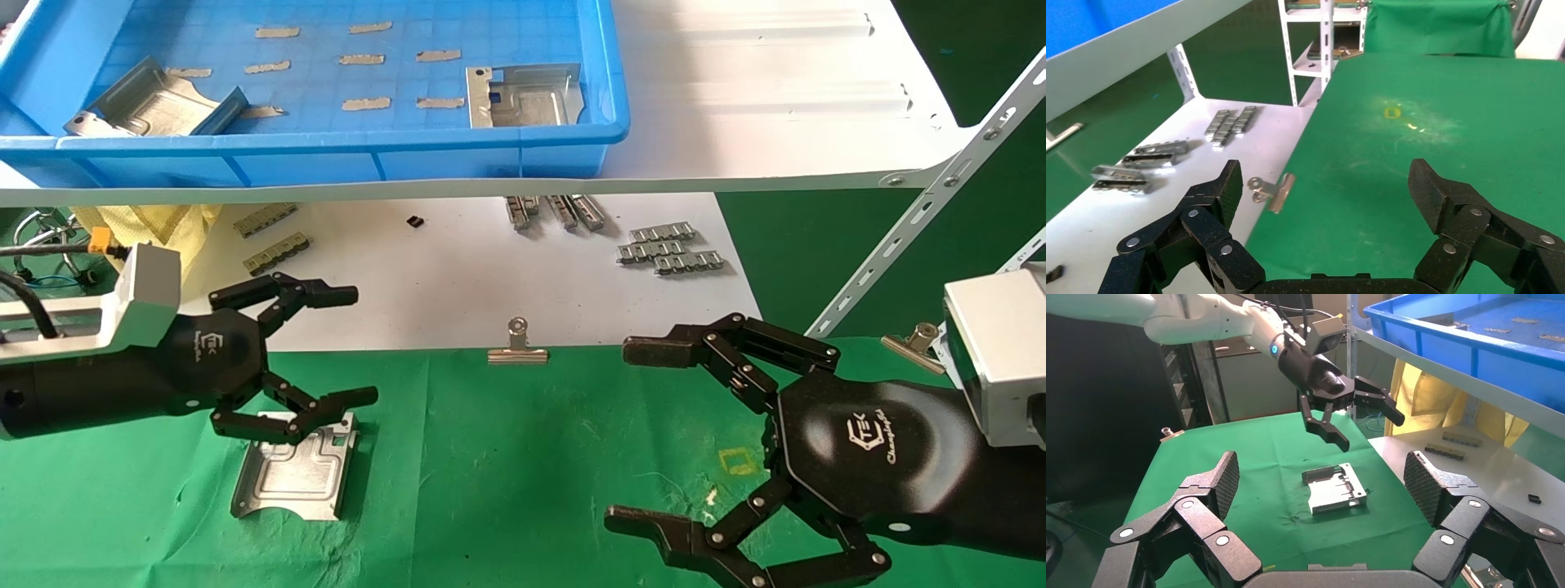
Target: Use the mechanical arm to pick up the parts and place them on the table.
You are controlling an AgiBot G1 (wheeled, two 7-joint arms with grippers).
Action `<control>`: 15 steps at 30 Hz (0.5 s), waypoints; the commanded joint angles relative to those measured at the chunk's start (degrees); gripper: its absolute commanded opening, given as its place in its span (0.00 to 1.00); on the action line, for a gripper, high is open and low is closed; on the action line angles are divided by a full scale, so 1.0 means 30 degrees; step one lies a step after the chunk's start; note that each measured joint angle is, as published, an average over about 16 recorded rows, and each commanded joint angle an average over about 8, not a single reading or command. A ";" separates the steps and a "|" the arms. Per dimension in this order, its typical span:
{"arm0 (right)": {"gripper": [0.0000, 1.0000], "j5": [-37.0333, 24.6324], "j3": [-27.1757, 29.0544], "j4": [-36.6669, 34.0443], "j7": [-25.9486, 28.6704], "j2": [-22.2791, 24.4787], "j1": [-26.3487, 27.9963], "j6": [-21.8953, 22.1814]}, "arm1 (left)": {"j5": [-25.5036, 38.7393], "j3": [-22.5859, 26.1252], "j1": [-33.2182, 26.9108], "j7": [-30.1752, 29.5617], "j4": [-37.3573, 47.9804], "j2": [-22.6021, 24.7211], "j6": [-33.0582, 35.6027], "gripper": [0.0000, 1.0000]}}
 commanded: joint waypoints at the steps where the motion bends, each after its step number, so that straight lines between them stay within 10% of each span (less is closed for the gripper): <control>1: 1.00 0.0000 0.0000 0.0000 0.0000 0.0000 0.0000 0.0000 | -0.0095 -0.0339 0.0337 -0.0394 -0.0631 -0.0143 -0.0075 1.00; 15: 1.00 0.0001 -0.0002 0.0000 -0.0001 0.0000 0.0001 0.0000 | -0.0768 -0.2735 0.2718 -0.3172 -0.5085 -0.1148 -0.0601 1.00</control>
